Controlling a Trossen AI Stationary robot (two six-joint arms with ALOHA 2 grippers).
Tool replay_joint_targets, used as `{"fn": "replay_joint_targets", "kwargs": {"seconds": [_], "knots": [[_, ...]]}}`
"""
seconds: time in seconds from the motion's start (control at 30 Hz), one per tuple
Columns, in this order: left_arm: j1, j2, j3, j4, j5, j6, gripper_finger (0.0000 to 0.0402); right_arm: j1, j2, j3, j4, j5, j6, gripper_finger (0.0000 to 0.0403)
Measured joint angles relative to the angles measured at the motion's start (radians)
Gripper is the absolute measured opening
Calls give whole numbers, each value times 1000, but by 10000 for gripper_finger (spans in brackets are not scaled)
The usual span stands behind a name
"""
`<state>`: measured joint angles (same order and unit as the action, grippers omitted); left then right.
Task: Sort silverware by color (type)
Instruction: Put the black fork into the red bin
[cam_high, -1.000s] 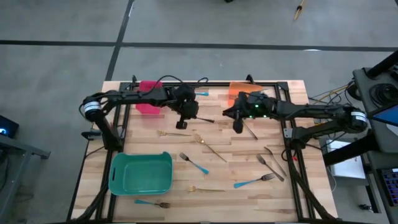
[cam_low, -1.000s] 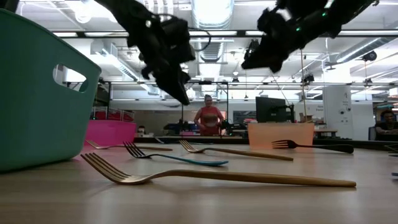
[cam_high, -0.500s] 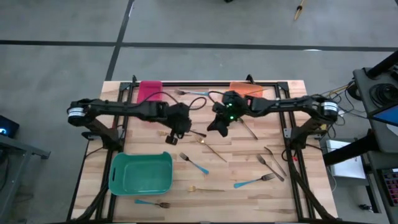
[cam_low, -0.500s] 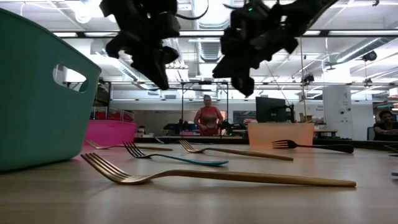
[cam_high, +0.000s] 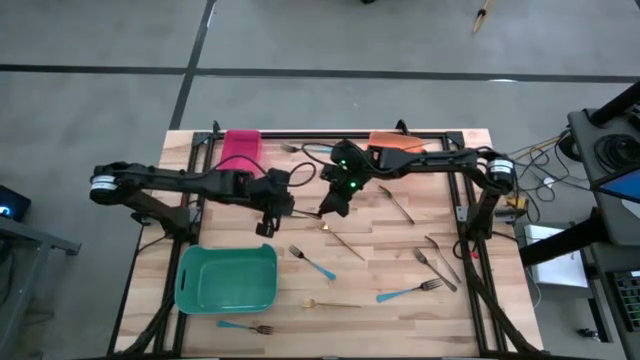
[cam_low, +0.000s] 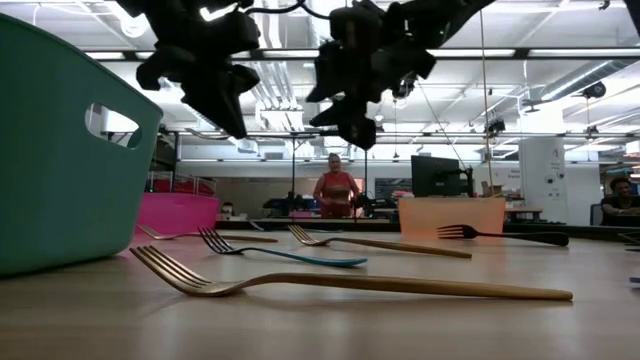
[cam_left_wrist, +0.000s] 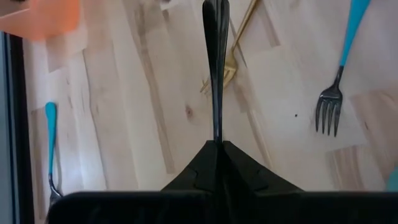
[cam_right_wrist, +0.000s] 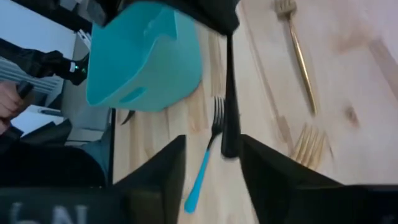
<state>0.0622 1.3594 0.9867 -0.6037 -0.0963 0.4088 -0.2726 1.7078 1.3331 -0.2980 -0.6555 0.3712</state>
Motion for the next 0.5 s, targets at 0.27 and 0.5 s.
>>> {"fn": "replay_joint_targets", "kwargs": {"seconds": [0.27, 0.5], "knots": [[-7, 7, -1, 28, 0, -2, 0, 5, 89, 74, 11, 9, -23, 203], [-7, 11, -1, 34, -1, -12, 0, 15, 159, 108, 27, -1, -24, 205]]}}
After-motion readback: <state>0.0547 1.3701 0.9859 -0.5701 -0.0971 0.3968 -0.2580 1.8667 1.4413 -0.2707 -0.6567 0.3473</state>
